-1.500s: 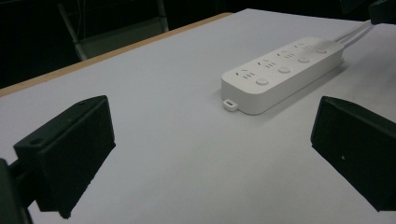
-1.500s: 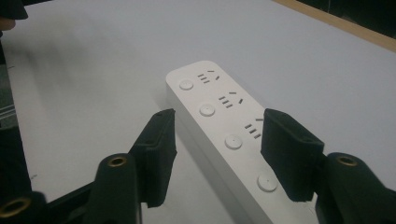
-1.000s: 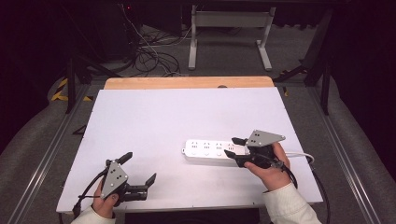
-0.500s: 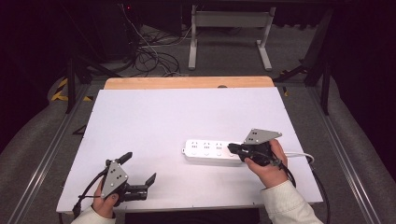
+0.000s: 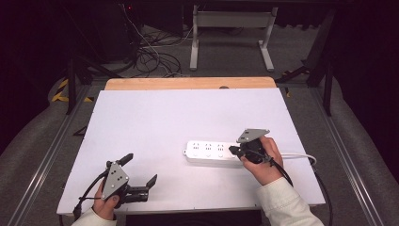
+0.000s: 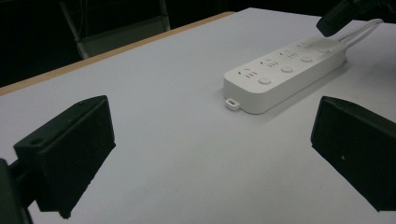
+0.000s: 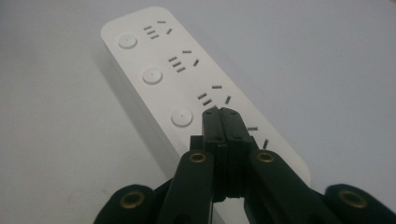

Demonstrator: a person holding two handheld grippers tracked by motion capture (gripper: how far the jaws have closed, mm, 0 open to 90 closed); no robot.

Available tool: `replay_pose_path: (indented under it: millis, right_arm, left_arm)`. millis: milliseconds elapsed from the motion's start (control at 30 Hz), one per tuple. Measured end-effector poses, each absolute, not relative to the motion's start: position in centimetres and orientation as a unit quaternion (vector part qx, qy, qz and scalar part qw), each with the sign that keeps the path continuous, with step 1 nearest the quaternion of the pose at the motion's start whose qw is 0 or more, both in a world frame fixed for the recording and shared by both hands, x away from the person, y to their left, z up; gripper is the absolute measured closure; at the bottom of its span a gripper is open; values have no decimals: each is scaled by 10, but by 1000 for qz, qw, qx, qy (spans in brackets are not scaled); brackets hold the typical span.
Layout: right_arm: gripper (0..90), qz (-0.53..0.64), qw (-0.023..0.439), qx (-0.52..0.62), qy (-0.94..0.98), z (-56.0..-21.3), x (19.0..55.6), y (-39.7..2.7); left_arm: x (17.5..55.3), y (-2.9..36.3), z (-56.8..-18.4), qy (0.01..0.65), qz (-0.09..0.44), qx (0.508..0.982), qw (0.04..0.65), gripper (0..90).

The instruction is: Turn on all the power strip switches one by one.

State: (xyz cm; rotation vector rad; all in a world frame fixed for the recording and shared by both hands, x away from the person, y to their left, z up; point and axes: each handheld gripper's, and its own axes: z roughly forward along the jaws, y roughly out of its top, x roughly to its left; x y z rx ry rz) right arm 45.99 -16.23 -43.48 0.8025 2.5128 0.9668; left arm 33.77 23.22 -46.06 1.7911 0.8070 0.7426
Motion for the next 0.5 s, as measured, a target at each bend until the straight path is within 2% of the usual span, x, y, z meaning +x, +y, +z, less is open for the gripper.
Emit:
replay_pose_path:
  millis: [500]
  right_arm:
    - [900,304,147,297,893,-443,464,-161]
  left_arm:
    - [338,232,-461,333,306,740,497,2]
